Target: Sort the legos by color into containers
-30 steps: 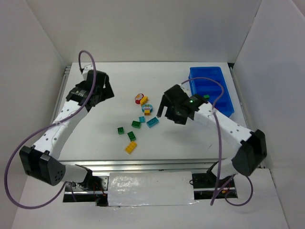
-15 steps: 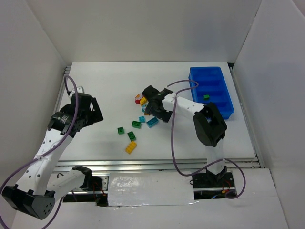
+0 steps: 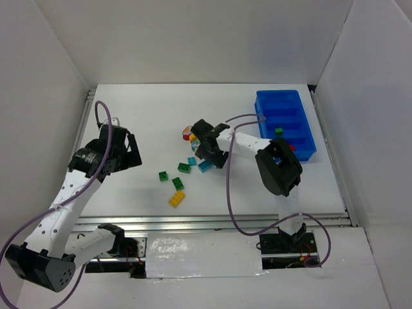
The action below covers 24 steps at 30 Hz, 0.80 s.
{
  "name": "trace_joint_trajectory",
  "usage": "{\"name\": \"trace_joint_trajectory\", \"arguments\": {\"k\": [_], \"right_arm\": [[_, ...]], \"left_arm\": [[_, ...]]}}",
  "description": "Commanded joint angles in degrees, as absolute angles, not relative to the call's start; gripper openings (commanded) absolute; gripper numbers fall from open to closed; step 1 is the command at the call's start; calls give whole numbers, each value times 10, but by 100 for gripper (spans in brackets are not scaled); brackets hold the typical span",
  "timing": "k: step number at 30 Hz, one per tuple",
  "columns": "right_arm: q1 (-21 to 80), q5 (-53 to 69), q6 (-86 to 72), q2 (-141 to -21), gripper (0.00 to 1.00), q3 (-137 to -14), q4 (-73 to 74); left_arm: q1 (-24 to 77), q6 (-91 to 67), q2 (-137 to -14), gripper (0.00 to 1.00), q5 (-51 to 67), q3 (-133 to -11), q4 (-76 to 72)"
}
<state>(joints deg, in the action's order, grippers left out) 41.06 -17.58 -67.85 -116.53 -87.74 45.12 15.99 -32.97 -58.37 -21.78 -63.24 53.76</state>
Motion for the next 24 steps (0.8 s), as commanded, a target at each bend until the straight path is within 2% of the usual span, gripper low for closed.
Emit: {"name": "trace_joint_trajectory", "arguments": {"k": [1, 6, 9, 10, 12, 13, 15, 21, 24], "right_arm": [[419, -166, -707, -1173, 77, -857, 427], [419, -147, -723, -1179, 74, -839, 414], [417, -146, -731, -1180, 62, -834, 414], [415, -148, -732, -1178, 48, -832, 416], [411, -152, -734, -1159, 32, -817, 413], [407, -154, -734, -1151, 17, -810, 411], [399, -157, -736, -1120, 0, -790, 412], [327, -192, -704, -978, 0, -762, 423], [242, -198, -679, -924, 0, -756, 417]], "left_arm": [[157, -306, -586, 100, -220, -643, 522], [157, -295, -594, 99, -214, -635, 507], [157, -292, -598, 99, -211, -633, 502], [157, -291, -599, 99, -211, -632, 502], [157, -289, -599, 100, -210, -632, 501], [157, -289, -598, 100, -211, -632, 501], [157, -288, -594, 100, -212, -629, 500], [157, -285, -585, 100, -220, -628, 502], [157, -287, -580, 100, -211, -627, 499]]}}
